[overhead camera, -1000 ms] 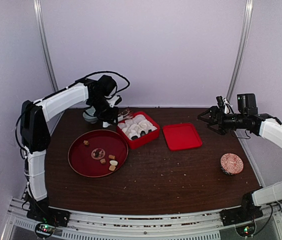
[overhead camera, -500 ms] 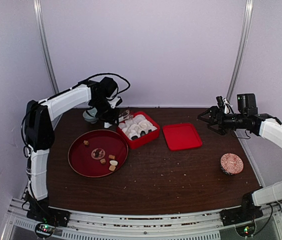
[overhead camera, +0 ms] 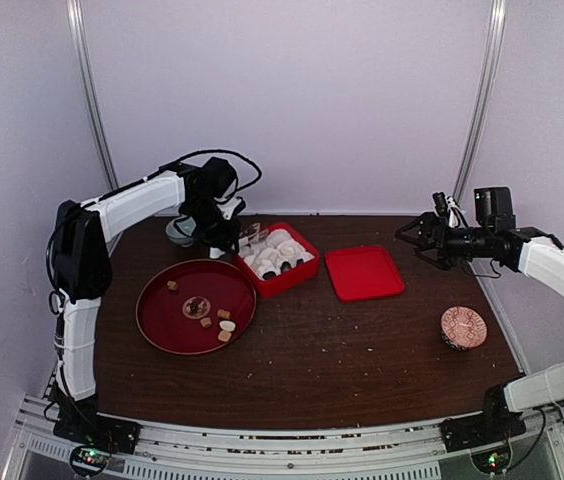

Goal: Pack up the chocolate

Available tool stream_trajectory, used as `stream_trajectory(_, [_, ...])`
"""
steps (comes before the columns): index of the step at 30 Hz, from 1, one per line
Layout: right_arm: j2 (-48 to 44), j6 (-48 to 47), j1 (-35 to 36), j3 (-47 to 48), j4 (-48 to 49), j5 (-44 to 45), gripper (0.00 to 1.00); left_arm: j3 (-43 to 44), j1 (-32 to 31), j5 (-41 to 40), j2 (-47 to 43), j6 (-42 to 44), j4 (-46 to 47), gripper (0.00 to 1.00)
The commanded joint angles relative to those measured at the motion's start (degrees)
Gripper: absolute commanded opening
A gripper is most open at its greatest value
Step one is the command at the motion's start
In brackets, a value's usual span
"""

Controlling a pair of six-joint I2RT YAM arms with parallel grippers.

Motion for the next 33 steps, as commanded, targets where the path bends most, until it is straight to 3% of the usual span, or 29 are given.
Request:
stream_trajectory(1, [-0.75,0.05,0.38,0.92,0.65,0.51,1.0,1.63,0.44,0.58,0.27,0.19,2.86,0.33])
stream_trajectory(9, [-0.39,0.0,0.39,1.23,0.87,0.16,1.0,2.68,0.44,0.8,-0.21,-0.33,1.99,0.36])
stream_trajectory(15, [-0.08,-0.22,0.38,1.59,0.78,-0.1,1.0,-0.05,0.52,0.78,-6.02,-0.55,1.78,0.34])
stream_trajectory(33, [1.55,-0.05,0.38,2.19,1.35,-1.4,1.0,-32.59,1.39,2.12,-35.43,-3.08,-2.15,0.34])
